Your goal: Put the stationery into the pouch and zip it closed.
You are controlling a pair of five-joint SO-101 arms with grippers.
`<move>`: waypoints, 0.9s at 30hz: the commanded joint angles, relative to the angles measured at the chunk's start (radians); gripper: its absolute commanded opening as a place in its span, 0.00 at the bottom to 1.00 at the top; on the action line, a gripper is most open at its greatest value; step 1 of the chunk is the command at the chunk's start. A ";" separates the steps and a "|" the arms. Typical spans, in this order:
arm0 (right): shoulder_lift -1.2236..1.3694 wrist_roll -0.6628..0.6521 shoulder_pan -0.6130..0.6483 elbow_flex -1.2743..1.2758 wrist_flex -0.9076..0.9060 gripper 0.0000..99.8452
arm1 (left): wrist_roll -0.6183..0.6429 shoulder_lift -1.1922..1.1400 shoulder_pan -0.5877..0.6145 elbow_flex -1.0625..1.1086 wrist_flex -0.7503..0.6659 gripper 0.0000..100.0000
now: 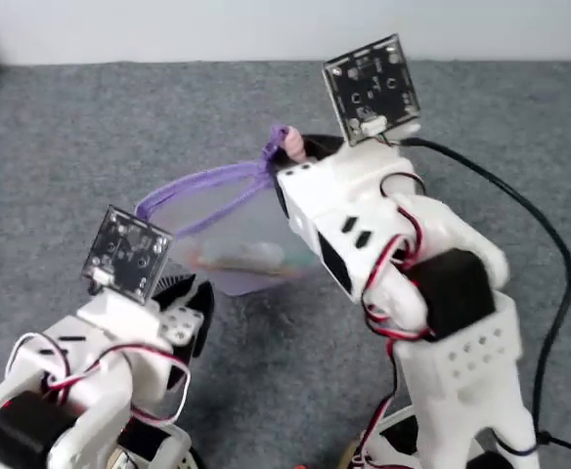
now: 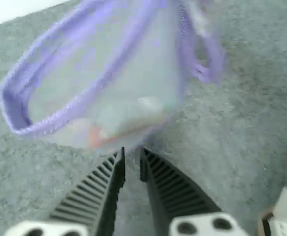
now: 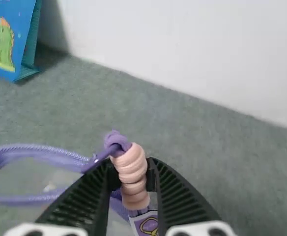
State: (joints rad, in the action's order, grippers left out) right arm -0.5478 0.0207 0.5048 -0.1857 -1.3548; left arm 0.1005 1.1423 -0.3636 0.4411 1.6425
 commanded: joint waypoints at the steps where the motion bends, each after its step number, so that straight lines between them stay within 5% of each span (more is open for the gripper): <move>1: -0.016 0.021 -0.013 -0.137 -0.188 0.01 | -0.011 -0.011 0.110 0.036 -0.150 0.05; 7: -0.019 0.023 0.038 -0.232 -0.441 0.01 | -0.003 -0.012 0.173 0.170 -0.425 0.05; 13: -0.088 0.008 0.056 -0.149 -0.441 0.01 | 0.049 -0.012 0.040 0.292 -0.591 0.05; 20: -0.216 -0.212 -0.082 0.121 -0.440 0.01 | 0.081 -0.003 -0.075 0.302 -0.598 0.05; 27: -0.383 -0.437 -0.229 0.377 -0.357 0.01 | 0.094 -0.003 -0.146 0.268 -0.448 0.10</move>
State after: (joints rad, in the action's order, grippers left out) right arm -0.8945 -0.3214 0.3145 0.0829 -1.7338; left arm 0.1726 1.1270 -0.4787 0.7465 1.1362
